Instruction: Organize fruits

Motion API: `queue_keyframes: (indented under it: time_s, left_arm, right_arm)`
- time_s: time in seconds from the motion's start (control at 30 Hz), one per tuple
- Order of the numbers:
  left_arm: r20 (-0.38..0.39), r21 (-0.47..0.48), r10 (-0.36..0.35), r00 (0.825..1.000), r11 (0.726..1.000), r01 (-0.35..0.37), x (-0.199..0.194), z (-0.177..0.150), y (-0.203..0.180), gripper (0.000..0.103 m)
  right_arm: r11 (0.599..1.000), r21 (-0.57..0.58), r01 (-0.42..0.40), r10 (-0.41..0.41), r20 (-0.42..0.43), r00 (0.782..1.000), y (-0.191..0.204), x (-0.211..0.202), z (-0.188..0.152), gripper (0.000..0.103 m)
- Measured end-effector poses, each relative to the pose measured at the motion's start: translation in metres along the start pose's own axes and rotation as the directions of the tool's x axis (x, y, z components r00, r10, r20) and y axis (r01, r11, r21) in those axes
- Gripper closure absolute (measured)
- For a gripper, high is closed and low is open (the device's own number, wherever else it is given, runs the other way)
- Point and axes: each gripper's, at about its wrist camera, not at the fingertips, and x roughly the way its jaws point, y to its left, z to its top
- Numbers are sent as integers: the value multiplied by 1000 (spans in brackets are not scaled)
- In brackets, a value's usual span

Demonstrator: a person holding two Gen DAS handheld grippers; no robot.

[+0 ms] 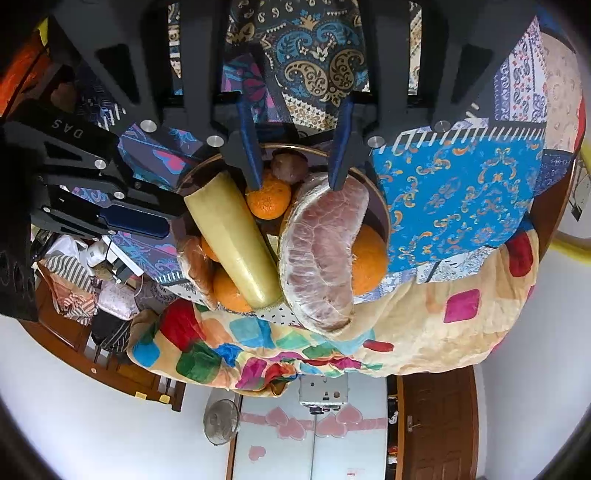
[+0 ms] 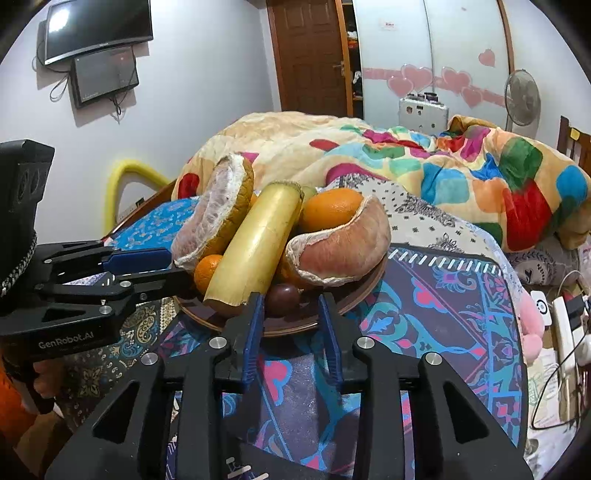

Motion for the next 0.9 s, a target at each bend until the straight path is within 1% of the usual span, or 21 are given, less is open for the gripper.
queue_keyframes:
  time_s: [0.1,0.2,0.37,0.43,0.47,0.5,0.57,0.6,0.63,0.67,0.7,0.73,0.77,0.83,0.87,0.9]
  left_arm:
    - [25,-12,11,1000,1000,-10,-15,1,2,67]
    - [73,-20,27,997,999,-26,-42,1,0,67]
    - [157,-34,34,987,999,-28,-93,5,-7,67]
    - [203,-36,35,979,999,-28,-118,5,-12,66]
    - [232,-35,41,972,999,-34,-132,5,-16,66]
    - [258,-33,46,965,999,-39,-145,4,-19,63]
    - [319,-28,51,946,999,-44,-174,1,-27,61]
    - [352,-26,55,934,998,-49,-190,-2,-32,59]
    - [372,-24,58,927,998,-53,-200,-3,-34,57]
    - [401,-22,63,914,998,-59,-214,-6,-39,56]
    - [422,-21,67,904,998,-64,-224,-8,-42,53]
    - [449,-20,72,890,997,-70,-237,-12,-47,50]
    - [468,-19,75,881,997,-75,-246,-14,-50,49]
    - [506,-18,84,858,996,-87,-265,-21,-56,46]
    - [518,-18,87,851,996,-91,-272,-24,-57,44]
    - [529,-19,89,844,995,-93,-279,-27,-59,40]
  right_arm:
    - [1000,-1,15,-15,22,1000,2,-10,-2,75]
    - [1000,2,15,-15,47,999,6,-29,-2,75]
    - [999,-8,34,-32,156,987,20,-85,8,75]
    - [999,-15,47,-43,218,975,30,-117,12,75]
    - [998,-18,55,-49,237,970,33,-125,14,75]
    - [997,-23,68,-59,275,960,40,-143,15,74]
    - [997,-26,79,-66,318,946,49,-163,15,74]
    - [996,-28,79,-65,348,935,56,-180,14,72]
    - [996,-28,79,-63,362,930,59,-185,15,71]
    - [996,-28,81,-64,383,922,64,-196,14,70]
    - [996,-30,88,-68,410,909,71,-211,12,70]
    - [995,-31,92,-71,424,903,75,-217,11,69]
    - [994,-33,100,-74,447,891,81,-229,9,69]
    - [994,-34,102,-74,477,876,90,-243,7,62]
    - [994,-32,103,-74,490,868,94,-249,6,60]
    - [994,-32,104,-74,503,861,98,-255,4,57]
